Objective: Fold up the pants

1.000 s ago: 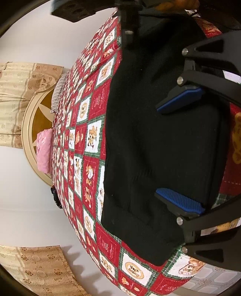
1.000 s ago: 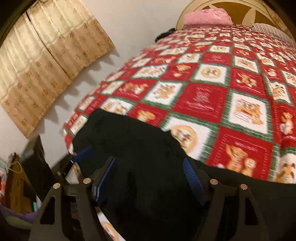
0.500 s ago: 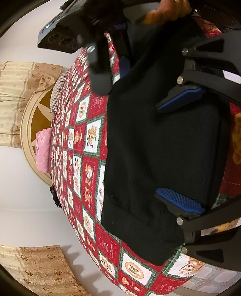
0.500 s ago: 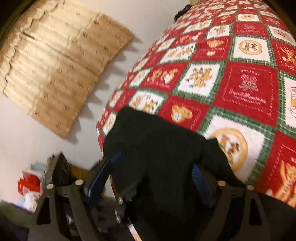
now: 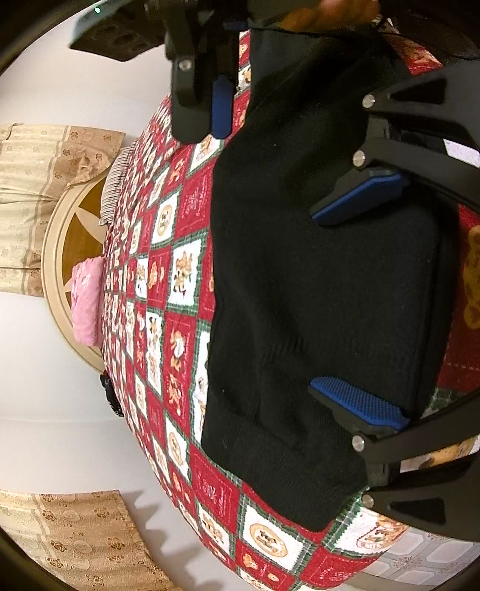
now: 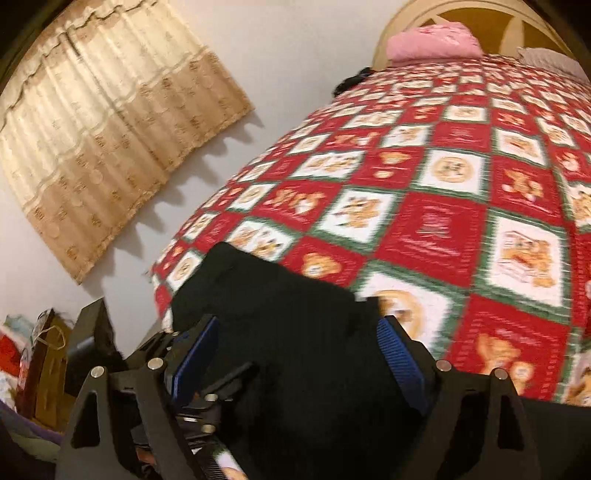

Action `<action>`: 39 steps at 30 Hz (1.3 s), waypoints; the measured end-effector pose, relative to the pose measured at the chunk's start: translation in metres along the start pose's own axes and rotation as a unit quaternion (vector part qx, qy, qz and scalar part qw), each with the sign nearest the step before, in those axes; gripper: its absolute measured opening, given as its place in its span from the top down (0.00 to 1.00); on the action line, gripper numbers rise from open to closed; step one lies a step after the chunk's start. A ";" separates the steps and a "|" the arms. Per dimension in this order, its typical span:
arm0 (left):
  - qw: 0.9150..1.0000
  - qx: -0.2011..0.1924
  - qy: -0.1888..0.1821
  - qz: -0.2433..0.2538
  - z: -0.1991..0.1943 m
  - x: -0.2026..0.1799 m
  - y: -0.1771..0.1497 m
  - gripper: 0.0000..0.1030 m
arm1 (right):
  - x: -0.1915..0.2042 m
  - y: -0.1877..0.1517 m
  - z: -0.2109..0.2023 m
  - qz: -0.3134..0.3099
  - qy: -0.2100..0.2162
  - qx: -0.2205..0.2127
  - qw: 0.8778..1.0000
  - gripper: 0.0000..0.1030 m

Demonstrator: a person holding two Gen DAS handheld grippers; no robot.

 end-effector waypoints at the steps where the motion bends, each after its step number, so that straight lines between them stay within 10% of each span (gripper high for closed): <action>1: 1.000 0.000 0.000 0.000 0.000 0.000 0.000 0.14 | -0.005 -0.001 0.003 0.006 -0.002 0.012 1.000 0.15; 15: 1.000 0.001 -0.003 0.002 0.000 -0.002 0.000 0.14 | 0.001 -0.035 0.012 0.015 0.059 0.171 0.983 0.13; 20: 1.000 0.004 -0.004 0.000 0.000 0.000 0.000 0.14 | -0.021 -0.007 0.026 0.119 0.079 0.092 0.986 0.14; 26: 1.000 0.005 -0.006 -0.001 0.000 0.000 0.000 0.14 | 0.019 -0.028 0.028 0.039 0.115 0.138 0.983 0.13; 31: 1.000 0.004 0.001 0.000 0.000 -0.001 0.000 0.13 | 0.007 -0.008 0.047 0.103 0.137 0.102 0.980 0.13; 39: 1.000 0.001 0.000 0.007 0.001 -0.002 -0.001 0.13 | -0.006 0.017 0.042 0.079 0.074 0.018 0.994 0.15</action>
Point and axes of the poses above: each gripper's, at about its wrist camera, not at the fingertips, and z roughly the way its jaws point, x to its left, y to its top, the point moved 6 cm from there along z, roughly the way its jaws point, and after that the axes turned 15 degrees about z, right-handed, at the moved point
